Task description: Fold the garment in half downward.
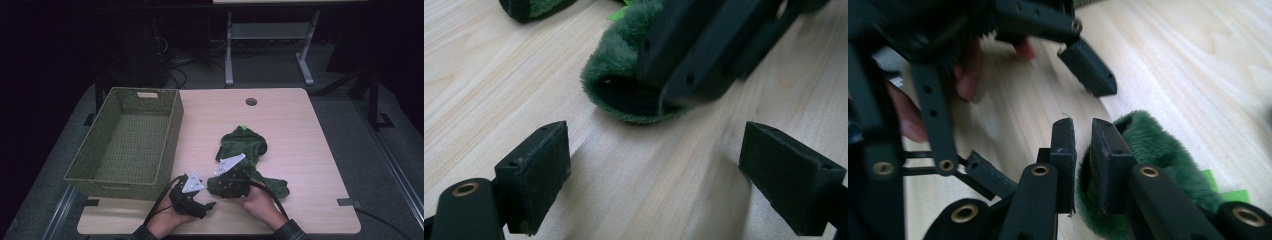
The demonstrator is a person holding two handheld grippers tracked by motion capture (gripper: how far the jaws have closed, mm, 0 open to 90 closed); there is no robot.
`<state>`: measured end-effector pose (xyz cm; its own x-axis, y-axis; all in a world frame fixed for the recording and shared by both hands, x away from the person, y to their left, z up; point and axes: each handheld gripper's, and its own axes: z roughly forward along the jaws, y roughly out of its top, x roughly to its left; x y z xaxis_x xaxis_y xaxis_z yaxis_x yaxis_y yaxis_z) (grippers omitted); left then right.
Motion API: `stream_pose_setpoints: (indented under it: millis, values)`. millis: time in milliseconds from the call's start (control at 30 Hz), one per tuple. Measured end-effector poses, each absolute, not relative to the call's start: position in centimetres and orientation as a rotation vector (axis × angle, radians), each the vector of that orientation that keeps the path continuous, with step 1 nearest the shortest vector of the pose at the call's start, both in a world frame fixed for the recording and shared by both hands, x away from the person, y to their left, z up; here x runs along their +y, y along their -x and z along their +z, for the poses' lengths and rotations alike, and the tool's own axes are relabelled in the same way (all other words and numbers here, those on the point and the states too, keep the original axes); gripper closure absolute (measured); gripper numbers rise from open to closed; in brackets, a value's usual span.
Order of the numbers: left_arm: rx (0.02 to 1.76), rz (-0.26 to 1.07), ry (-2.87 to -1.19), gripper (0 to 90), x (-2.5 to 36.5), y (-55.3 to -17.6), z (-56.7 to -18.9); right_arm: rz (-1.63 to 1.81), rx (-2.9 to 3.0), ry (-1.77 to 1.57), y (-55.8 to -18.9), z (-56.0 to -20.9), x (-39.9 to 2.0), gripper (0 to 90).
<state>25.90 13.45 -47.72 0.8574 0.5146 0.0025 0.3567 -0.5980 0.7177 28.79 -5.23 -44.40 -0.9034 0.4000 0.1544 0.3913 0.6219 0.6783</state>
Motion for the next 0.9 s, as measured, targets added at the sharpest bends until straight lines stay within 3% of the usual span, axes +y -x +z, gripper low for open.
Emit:
stream_pose_setpoints:
  millis: [433, 700, 900]
  values:
    - [0.622, 0.271, -2.277, 12.3, 13.5, -25.9, -47.7, 1.014, 2.738, -0.643, -28.4, -45.5, -4.2, 74.0]
    - [0.620, 0.272, -2.279, 12.3, 13.5, -25.9, -47.7, 1.019, 2.736, -0.689, -28.5, -46.3, -4.2, 86.6]
    - [0.631, 0.263, -2.270, 12.3, 13.4, -25.9, -47.7, 1.075, 2.818, -0.701, -28.6, -46.1, -4.5, 87.6]
